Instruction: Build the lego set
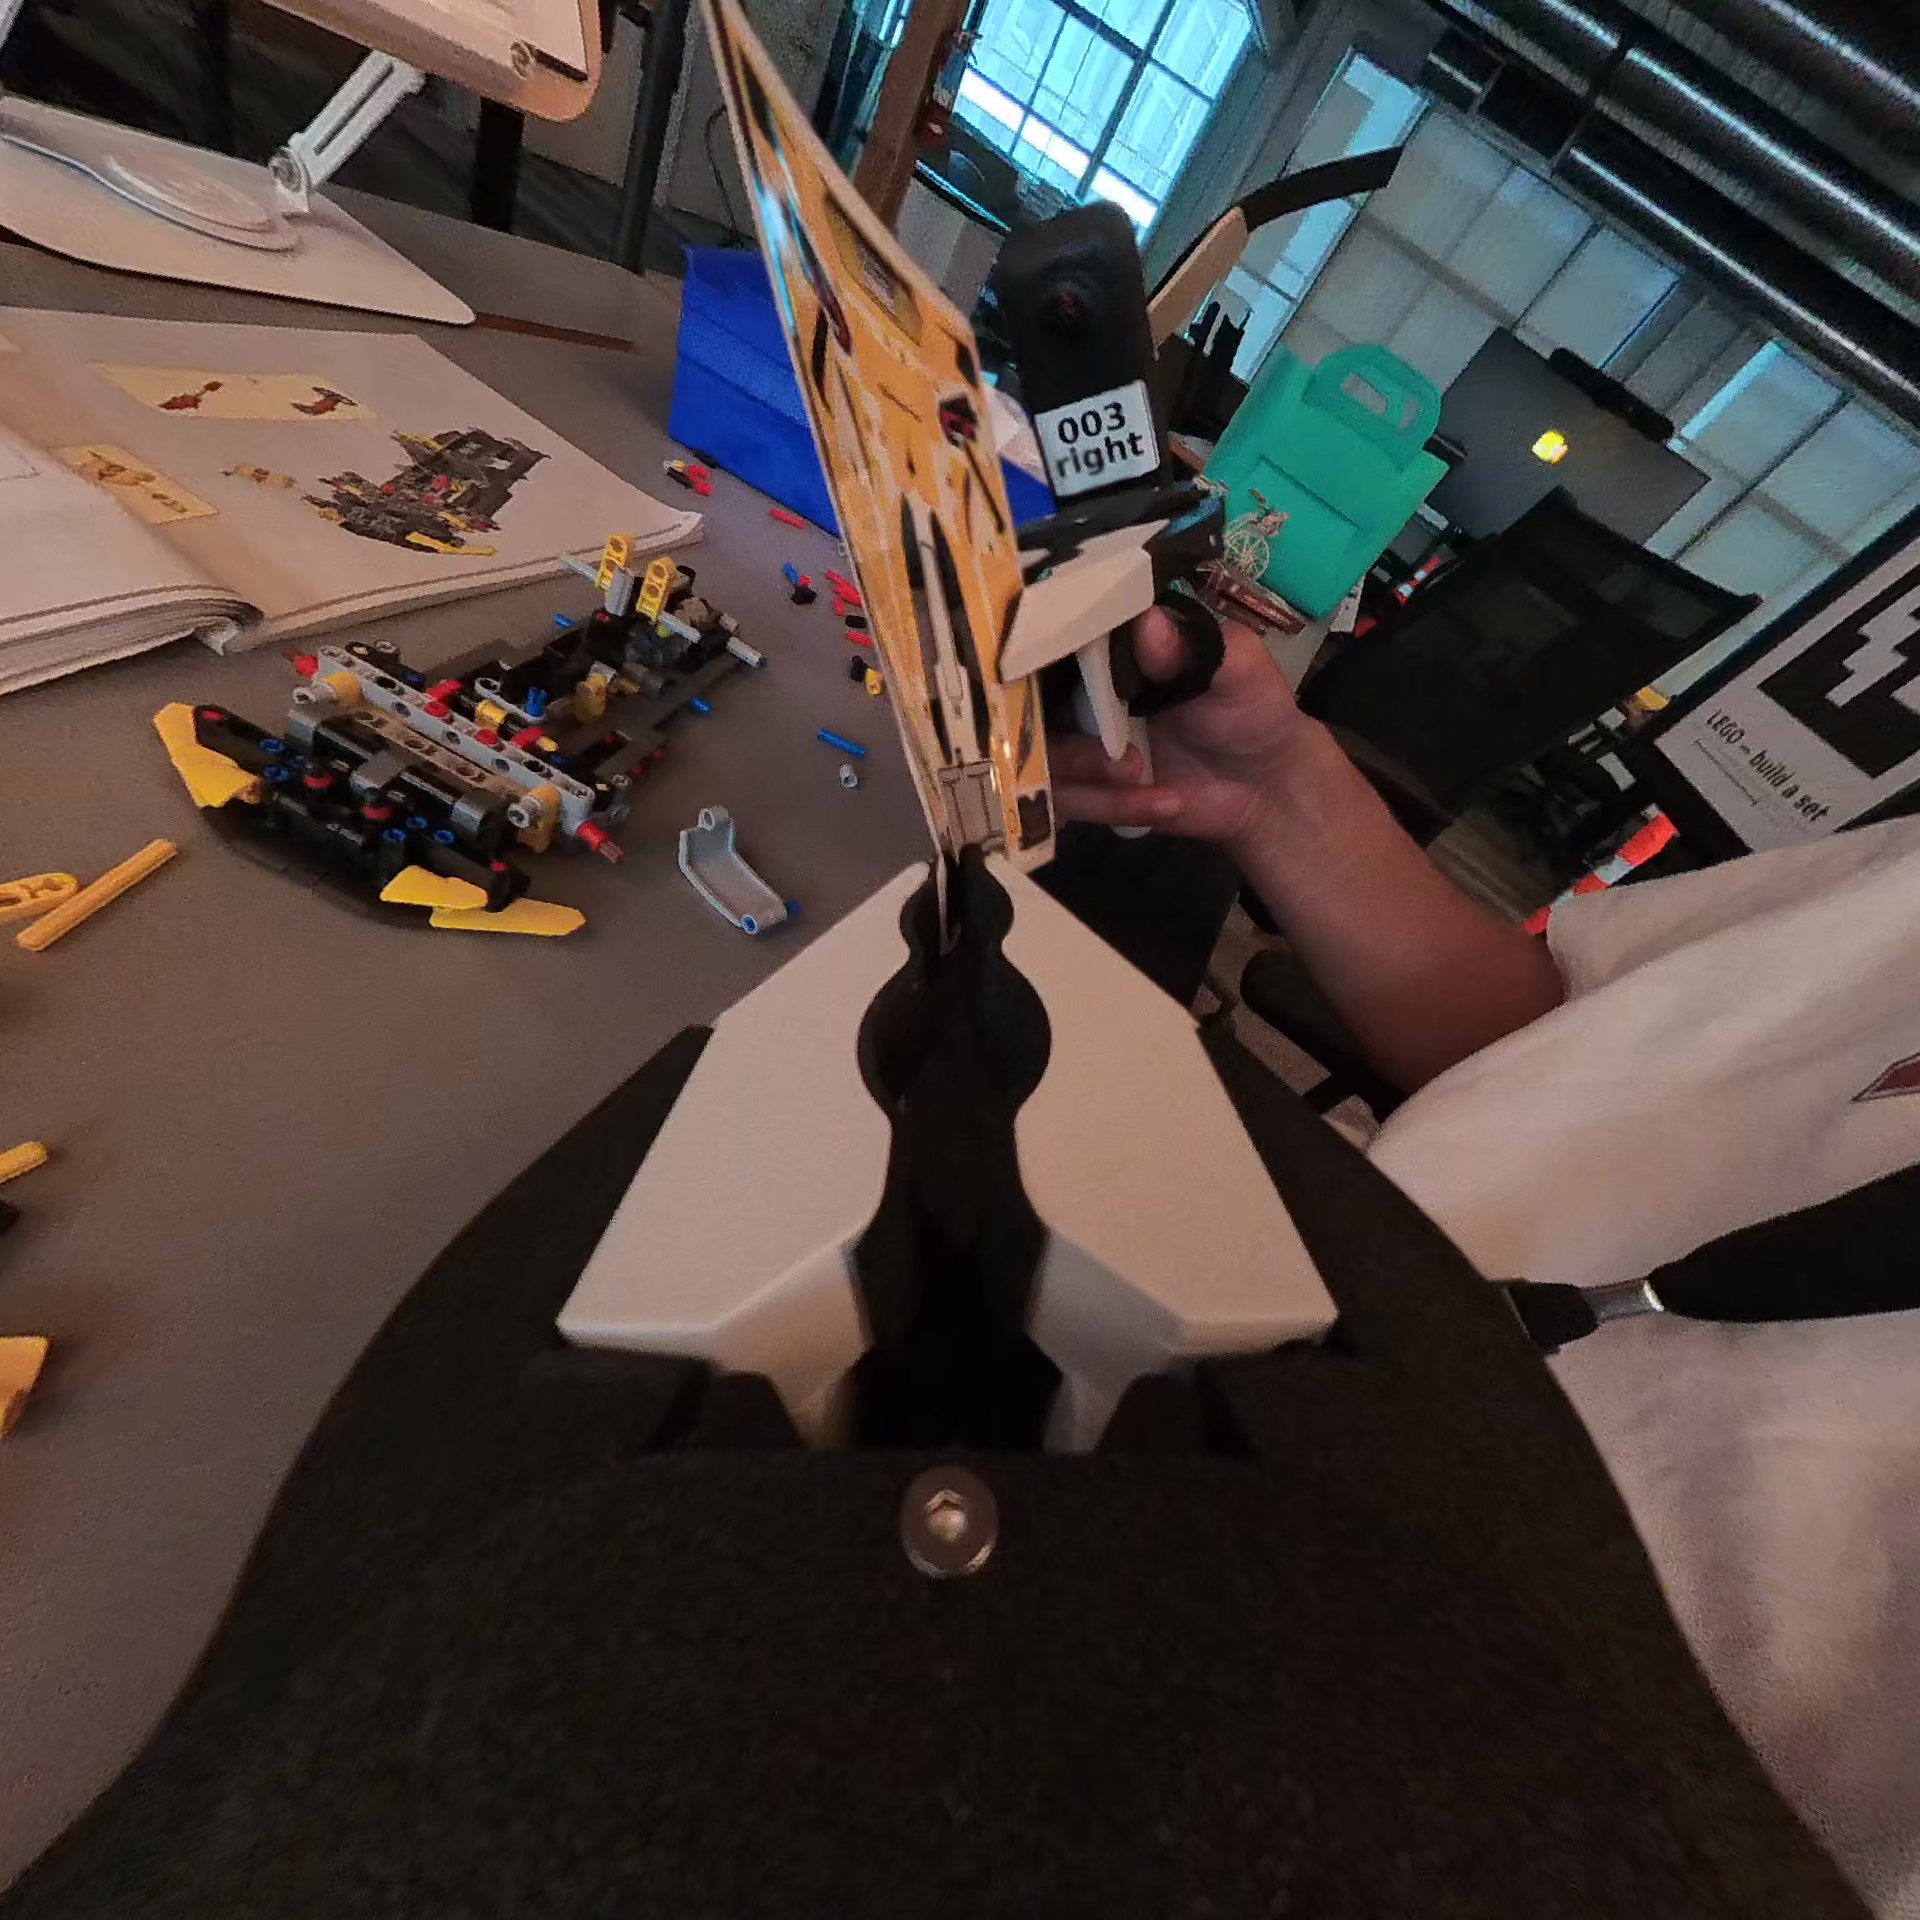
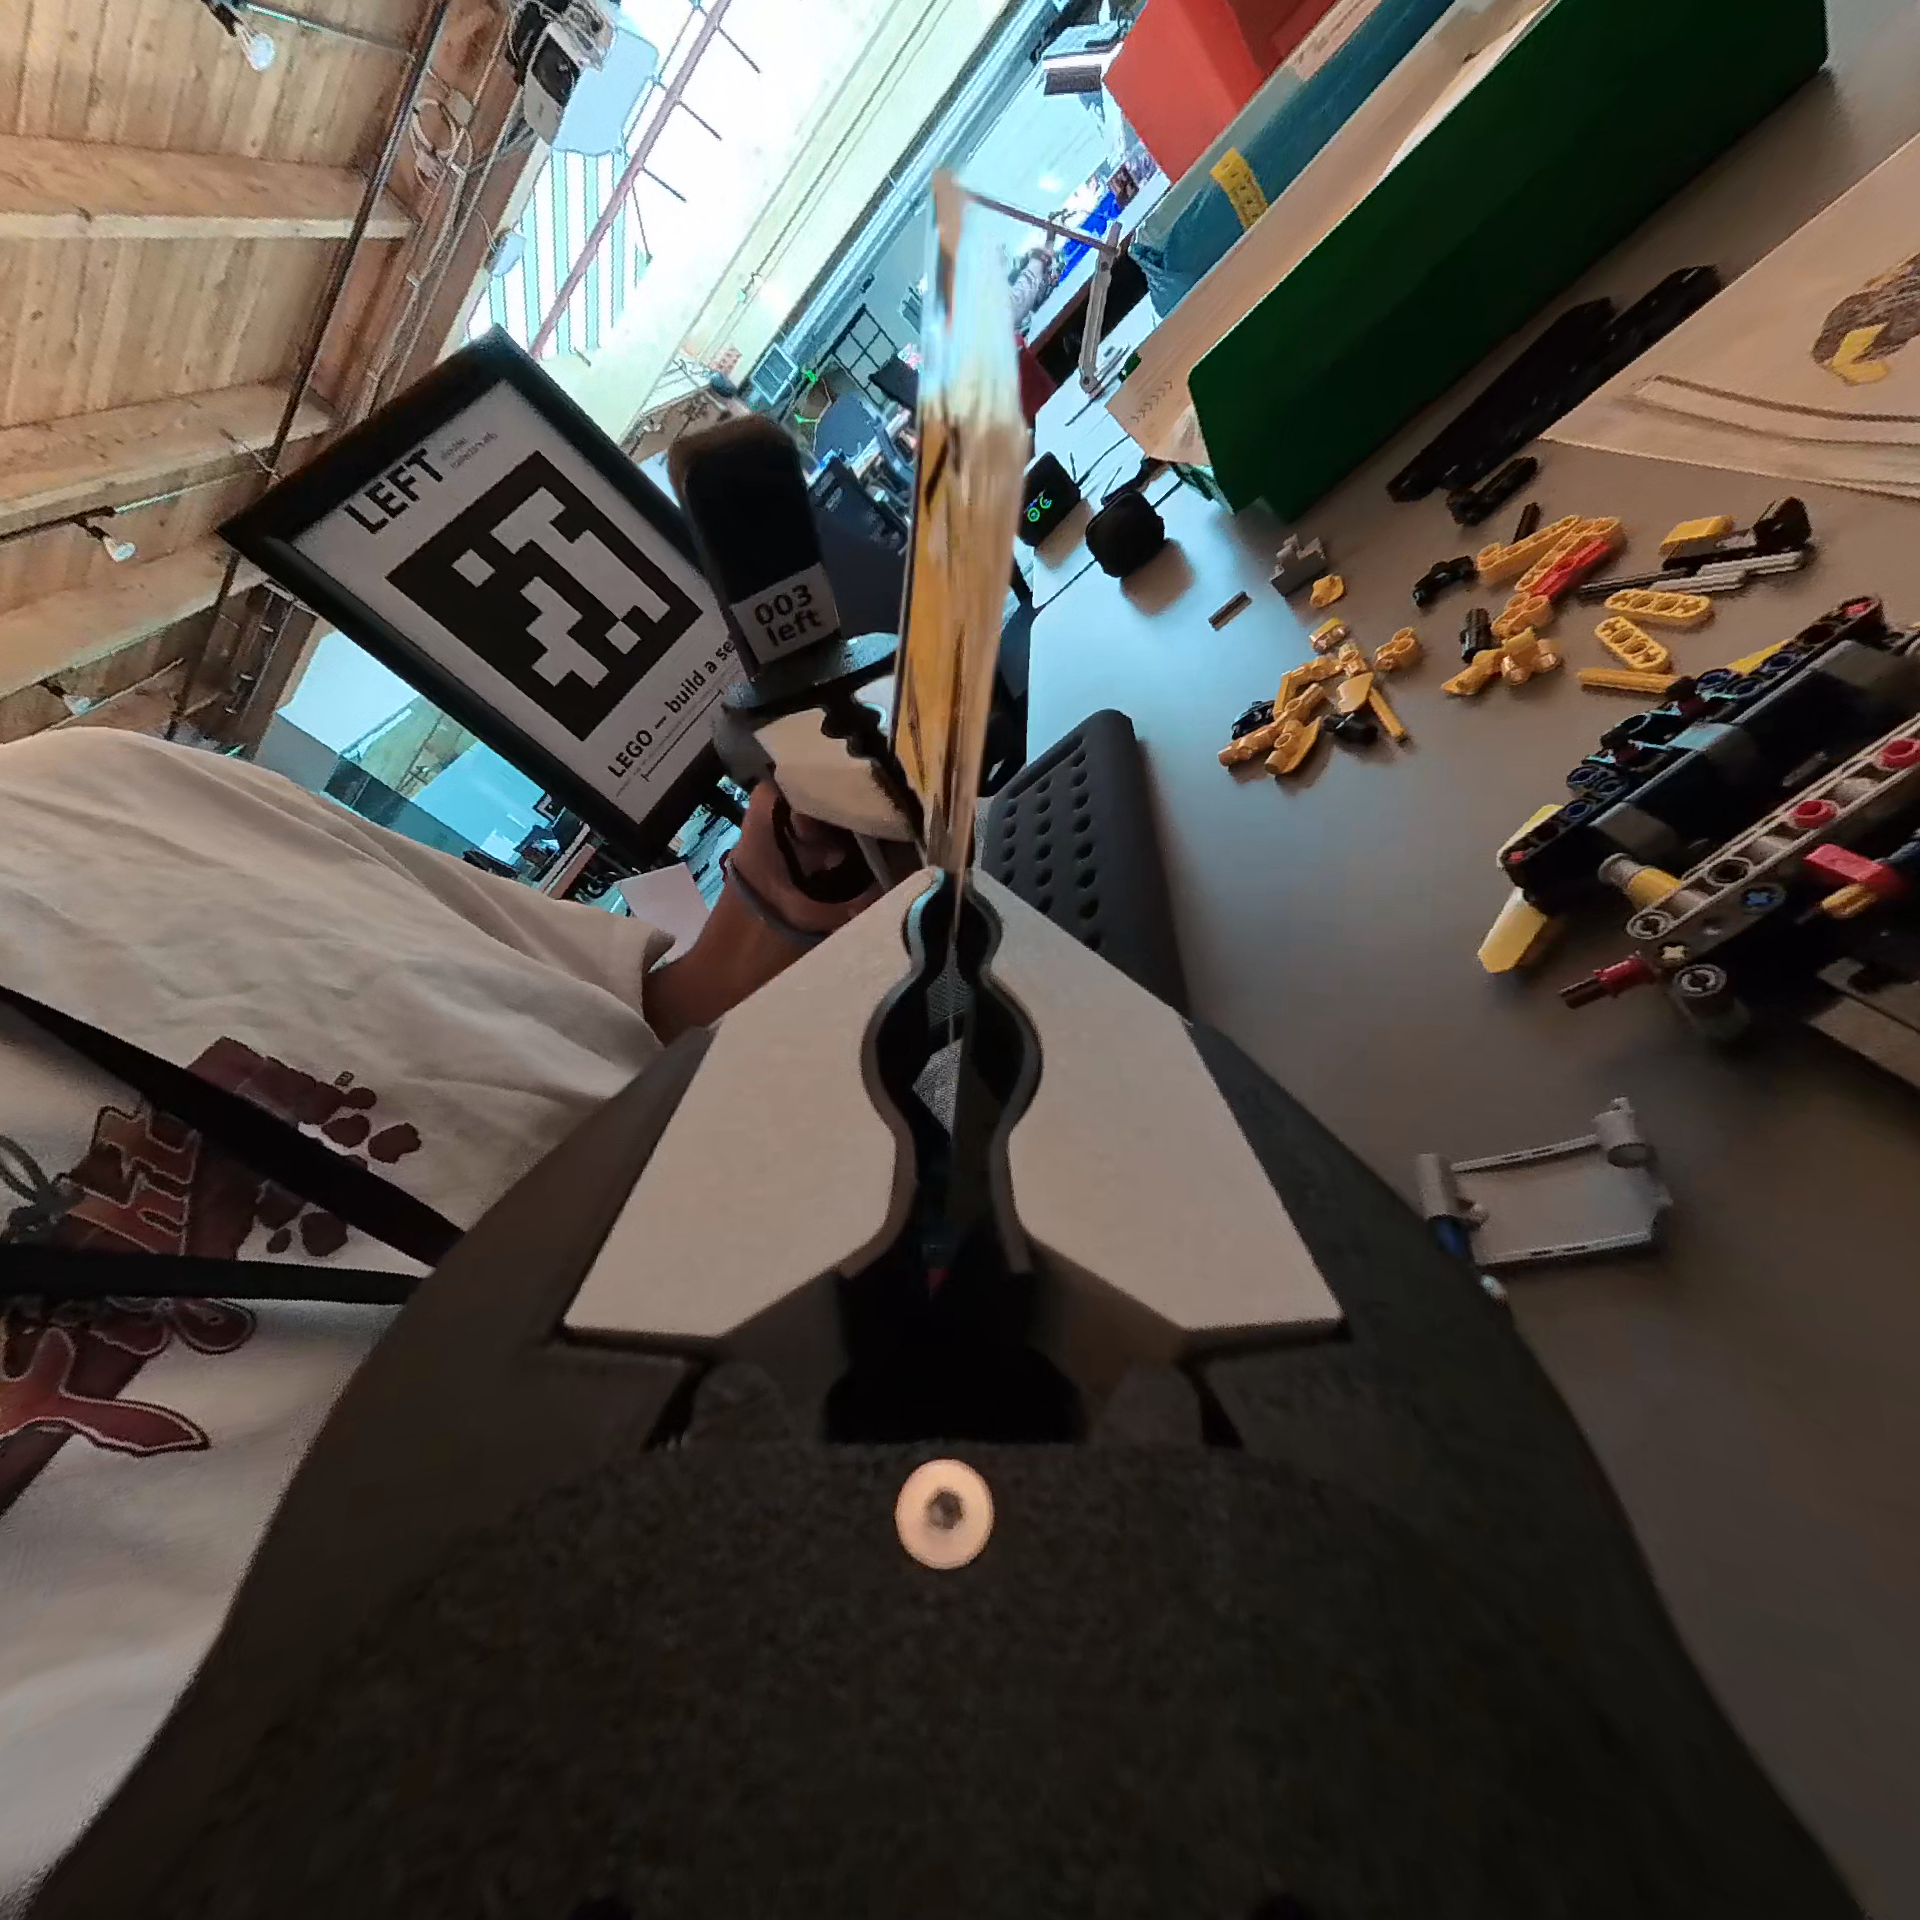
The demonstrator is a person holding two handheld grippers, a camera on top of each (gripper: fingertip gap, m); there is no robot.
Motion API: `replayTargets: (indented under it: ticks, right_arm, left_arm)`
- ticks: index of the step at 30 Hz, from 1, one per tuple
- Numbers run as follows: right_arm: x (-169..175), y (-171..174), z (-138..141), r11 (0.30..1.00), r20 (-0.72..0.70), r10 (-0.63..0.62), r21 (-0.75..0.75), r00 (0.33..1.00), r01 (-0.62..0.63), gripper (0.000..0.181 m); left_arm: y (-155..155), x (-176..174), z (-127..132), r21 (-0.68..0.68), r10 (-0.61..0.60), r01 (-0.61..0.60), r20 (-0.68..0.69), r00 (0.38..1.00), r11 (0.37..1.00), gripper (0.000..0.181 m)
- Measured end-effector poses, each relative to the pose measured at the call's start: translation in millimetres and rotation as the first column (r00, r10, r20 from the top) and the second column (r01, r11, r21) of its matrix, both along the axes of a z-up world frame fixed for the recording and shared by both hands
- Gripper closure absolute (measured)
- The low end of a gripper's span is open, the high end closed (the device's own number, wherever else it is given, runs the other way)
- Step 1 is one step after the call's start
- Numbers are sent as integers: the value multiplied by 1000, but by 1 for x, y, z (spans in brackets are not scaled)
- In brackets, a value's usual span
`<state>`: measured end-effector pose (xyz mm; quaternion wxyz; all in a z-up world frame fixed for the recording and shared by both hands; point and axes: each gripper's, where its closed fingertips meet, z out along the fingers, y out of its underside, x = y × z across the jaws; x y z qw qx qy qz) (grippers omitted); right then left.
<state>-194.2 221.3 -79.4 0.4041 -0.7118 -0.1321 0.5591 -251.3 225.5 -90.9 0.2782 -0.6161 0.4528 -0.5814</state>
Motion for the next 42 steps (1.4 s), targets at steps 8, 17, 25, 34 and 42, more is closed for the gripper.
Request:
replayTargets:
  ticks: [8, 17, 25, 34, 42]
  right_arm:
    - [4, 15, -10, 999, -27, -36, 21, 999, 37, 181]
    - [31, 47, 6, 979, -147, -98, 163, 984, 122, 181]
    - [45, 52, 0, 977, -197, -131, 139, 972, 160, 181]
    - [67, 64, -1, 961, -239, -232, 91, 943, 260, 181]
    - [77, 57, 4, 946, -242, -273, 111, 931, 306, 181]
  left_arm:
    - [7, 5, -23, 155, 36, -29, -43, 998, 987, 181]
    - [40, 34, -14, 122, -23, 20, 25, 999, 992, 181]
    - [46, 41, 21, -43, -159, 181, 314, 936, 983, 181]
    - [77, 60, -7, -194, -28, 56, 145, 989, 979, 181]
    - [64, 71, -11, -223, -104, 120, 83, 991, 967, 181]
